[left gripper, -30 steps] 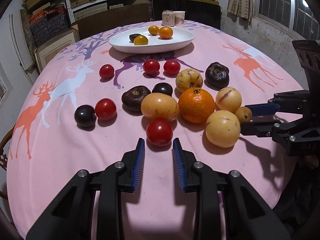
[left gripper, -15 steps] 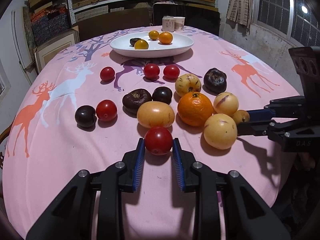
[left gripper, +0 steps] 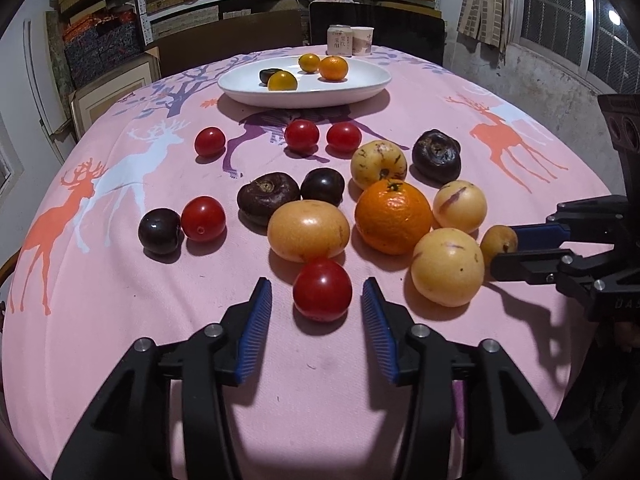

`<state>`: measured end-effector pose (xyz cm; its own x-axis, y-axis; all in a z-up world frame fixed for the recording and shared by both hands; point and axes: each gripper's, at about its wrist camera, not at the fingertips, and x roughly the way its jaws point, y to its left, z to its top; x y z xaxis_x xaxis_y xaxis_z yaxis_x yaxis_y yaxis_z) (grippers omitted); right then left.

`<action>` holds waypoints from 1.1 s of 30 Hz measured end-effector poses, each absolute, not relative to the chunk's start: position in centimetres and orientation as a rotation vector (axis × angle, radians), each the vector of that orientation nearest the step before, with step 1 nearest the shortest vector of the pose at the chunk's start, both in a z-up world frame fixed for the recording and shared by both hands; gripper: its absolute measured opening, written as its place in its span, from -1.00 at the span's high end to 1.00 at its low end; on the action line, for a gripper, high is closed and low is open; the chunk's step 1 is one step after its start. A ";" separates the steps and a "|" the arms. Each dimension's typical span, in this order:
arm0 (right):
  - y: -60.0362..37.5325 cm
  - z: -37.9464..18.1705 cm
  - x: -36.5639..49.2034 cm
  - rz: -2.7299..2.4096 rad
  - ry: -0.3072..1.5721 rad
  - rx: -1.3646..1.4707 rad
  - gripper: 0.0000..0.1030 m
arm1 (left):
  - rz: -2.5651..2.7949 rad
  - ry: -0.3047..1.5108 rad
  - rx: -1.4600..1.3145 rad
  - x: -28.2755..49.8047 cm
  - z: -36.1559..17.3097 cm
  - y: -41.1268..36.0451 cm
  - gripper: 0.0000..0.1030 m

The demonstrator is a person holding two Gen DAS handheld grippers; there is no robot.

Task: Organize fruits
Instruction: 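Carry both tomatoes to the white plate and open both grippers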

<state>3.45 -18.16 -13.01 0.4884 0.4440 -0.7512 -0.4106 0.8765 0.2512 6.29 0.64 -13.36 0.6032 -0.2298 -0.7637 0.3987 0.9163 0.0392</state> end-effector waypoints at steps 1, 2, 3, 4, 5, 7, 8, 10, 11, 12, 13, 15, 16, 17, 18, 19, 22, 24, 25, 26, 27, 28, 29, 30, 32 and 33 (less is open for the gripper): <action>-18.2 -13.0 3.5 0.519 0.926 0.042 0.44 | -0.365 0.850 0.215 6.3 -13.4 0.6 0.09; -18.3 -13.0 3.5 0.518 0.927 0.043 0.44 | -0.362 0.847 0.217 6.3 -13.4 0.6 0.09; -18.3 -13.1 3.5 0.517 0.927 0.045 0.44 | -0.360 0.845 0.222 6.3 -13.4 0.6 0.14; -18.3 -13.1 3.5 0.518 0.928 0.047 0.44 | -0.359 0.842 0.224 6.2 -13.4 0.5 0.37; -18.3 -13.1 3.5 0.518 0.929 0.048 0.44 | -0.362 0.842 0.220 6.2 -13.3 0.5 0.42; -18.4 -13.1 3.5 0.518 0.927 0.048 0.44 | -0.363 0.839 0.214 6.1 -13.3 0.5 0.46; -18.4 -13.1 3.5 0.517 0.926 0.049 0.44 | -0.362 0.837 0.214 6.1 -13.3 0.5 0.46; -18.5 -13.0 3.5 0.515 0.922 0.052 0.44 | -0.362 0.837 0.211 6.0 -13.2 0.5 0.46; -18.5 -13.0 3.5 0.515 0.921 0.054 0.44 | -0.367 0.838 0.208 6.0 -13.2 0.5 0.46; -18.6 -13.0 3.5 0.515 0.920 0.055 0.44 | -0.372 0.837 0.206 5.9 -13.2 0.4 0.46; -18.6 -12.9 3.5 0.515 0.919 0.056 0.44 | -0.373 0.833 0.208 5.7 -13.1 0.4 0.46; -18.6 -12.9 3.5 0.516 0.917 0.056 0.44 | -0.380 0.827 0.208 5.5 -13.0 0.4 0.46; -18.6 -12.8 3.4 0.517 0.915 0.057 0.44 | -0.383 0.826 0.207 5.4 -12.9 0.4 0.46; -18.6 -12.8 3.4 0.518 0.914 0.057 0.44 | -0.386 0.824 0.205 5.2 -12.8 0.4 0.46; -18.6 -12.7 3.4 0.518 0.913 0.057 0.44 | -0.389 0.821 0.203 5.1 -12.7 0.4 0.46; -18.7 -12.7 3.4 0.518 0.912 0.057 0.44 | -0.390 0.818 0.202 5.0 -12.6 0.5 0.46; -18.8 -12.6 3.3 0.518 0.908 0.058 0.44 | -0.391 0.806 0.198 4.6 -12.2 0.6 0.46; -18.8 -12.5 3.3 0.518 0.907 0.059 0.44 | -0.393 0.803 0.196 4.4 -12.0 0.7 0.46; -18.8 -12.5 3.3 0.518 0.907 0.059 0.44 | -0.395 0.800 0.196 4.3 -11.9 0.7 0.46; -18.8 -12.5 3.3 0.518 0.906 0.059 0.44 | -0.398 0.799 0.197 4.2 -11.8 0.6 0.46; -18.8 -12.5 3.3 0.518 0.907 0.059 0.44 | -0.399 0.797 0.199 4.1 -11.8 0.6 0.46; -18.8 -12.5 3.3 0.517 0.907 0.059 0.44 | -0.398 0.795 0.200 3.9 -11.7 0.6 0.46; -18.8 -12.5 3.3 0.517 0.906 0.059 0.44 | -0.399 0.794 0.201 3.9 -11.7 0.5 0.46; -18.8 -12.5 3.3 0.517 0.905 0.059 0.44 | -0.400 0.794 0.201 3.9 -11.6 0.6 0.46; -18.8 -12.3 3.2 0.517 0.903 0.060 0.44 | -0.399 0.791 0.202 3.7 -11.5 0.6 0.46; -18.9 -12.2 3.2 0.516 0.902 0.060 0.44 | -0.399 0.791 0.202 3.7 -11.5 0.6 0.46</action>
<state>3.21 -18.87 -12.24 0.5072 0.4528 -0.7333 -0.4032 0.8767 0.2625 3.73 0.58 -11.50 0.6339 -0.2717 -0.7241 0.4212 0.9065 0.0285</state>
